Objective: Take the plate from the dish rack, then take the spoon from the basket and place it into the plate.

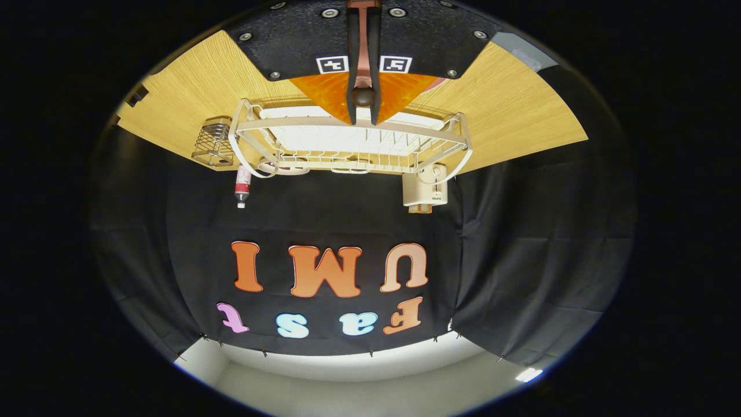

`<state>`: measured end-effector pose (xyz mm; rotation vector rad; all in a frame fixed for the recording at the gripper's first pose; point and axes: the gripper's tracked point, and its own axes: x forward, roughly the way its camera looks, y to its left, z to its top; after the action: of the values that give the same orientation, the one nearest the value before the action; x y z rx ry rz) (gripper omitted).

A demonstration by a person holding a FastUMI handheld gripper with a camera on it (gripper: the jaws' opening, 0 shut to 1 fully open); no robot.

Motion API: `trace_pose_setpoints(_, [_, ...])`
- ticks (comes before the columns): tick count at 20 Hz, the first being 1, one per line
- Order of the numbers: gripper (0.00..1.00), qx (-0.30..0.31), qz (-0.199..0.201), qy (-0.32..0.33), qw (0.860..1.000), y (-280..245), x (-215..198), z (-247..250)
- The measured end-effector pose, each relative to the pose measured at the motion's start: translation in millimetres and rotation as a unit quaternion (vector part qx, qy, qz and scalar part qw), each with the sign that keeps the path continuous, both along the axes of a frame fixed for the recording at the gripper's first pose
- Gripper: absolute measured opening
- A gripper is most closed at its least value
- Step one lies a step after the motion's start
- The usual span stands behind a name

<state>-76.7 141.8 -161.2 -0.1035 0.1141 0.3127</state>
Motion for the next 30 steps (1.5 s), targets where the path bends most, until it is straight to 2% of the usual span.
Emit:
trace_pose_setpoints(10, [0.08,0.000,-0.009,0.018,1.000,-5.2,-12.2,-9.9])
trace_pose_setpoints(18, [0.24,-0.005,-0.026,0.055,0.998,-16.8,-9.9,-23.9])
trace_pose_setpoints(19, [0.33,-0.006,-0.027,0.055,0.998,-18.0,-9.8,-22.6])
trace_pose_setpoints(21, [0.44,-0.010,-0.026,0.057,0.998,-20.1,-8.5,-20.1])
trace_pose_setpoints(22, [0.46,-0.013,-0.027,0.056,0.998,-22.9,-6.7,-17.8])
trace_pose_setpoints(25, [0.70,-0.018,-0.030,0.052,0.998,-29.0,0.0,-8.0])
trace_pose_setpoints(26, [0.73,-0.020,-0.031,0.050,0.998,-32.3,2.0,-3.6])
trace_pose_setpoints(29, [0.96,-0.025,-0.044,0.033,0.998,-50.8,14.0,14.7])
trace_pose_setpoints(30, [0.97,-0.026,-0.047,0.030,0.998,-56.5,18.4,19.2])
